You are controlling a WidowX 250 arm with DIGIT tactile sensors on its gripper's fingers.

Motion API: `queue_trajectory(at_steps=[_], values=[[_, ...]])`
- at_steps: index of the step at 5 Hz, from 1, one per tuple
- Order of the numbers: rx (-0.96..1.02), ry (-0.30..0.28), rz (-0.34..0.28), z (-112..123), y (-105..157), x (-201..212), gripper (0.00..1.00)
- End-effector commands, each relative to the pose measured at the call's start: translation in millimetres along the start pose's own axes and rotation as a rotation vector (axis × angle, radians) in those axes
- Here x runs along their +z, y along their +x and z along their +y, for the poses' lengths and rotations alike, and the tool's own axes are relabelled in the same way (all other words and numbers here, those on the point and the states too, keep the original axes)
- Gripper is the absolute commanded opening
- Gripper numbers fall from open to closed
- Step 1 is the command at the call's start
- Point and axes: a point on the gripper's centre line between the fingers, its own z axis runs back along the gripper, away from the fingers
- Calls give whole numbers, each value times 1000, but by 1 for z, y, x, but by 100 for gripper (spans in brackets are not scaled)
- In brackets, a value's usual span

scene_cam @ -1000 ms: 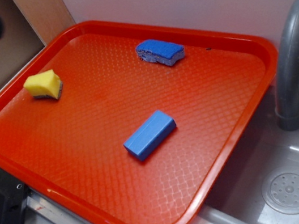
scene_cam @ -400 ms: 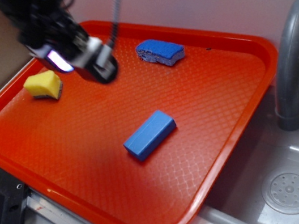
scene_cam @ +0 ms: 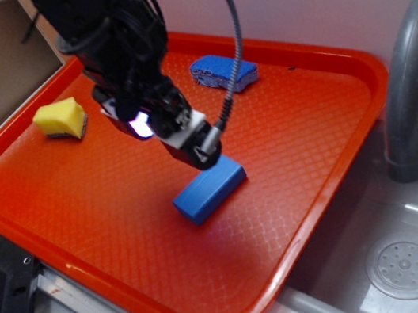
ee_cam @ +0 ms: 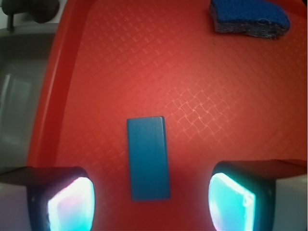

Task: Grab the blue block.

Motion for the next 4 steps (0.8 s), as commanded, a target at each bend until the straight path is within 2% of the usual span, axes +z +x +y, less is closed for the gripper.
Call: queue_trajectory(at_steps=[1,4], values=[[-64,78,55,-15,-9,-40,100],[-51,135,118,-7,-17,-69,100]])
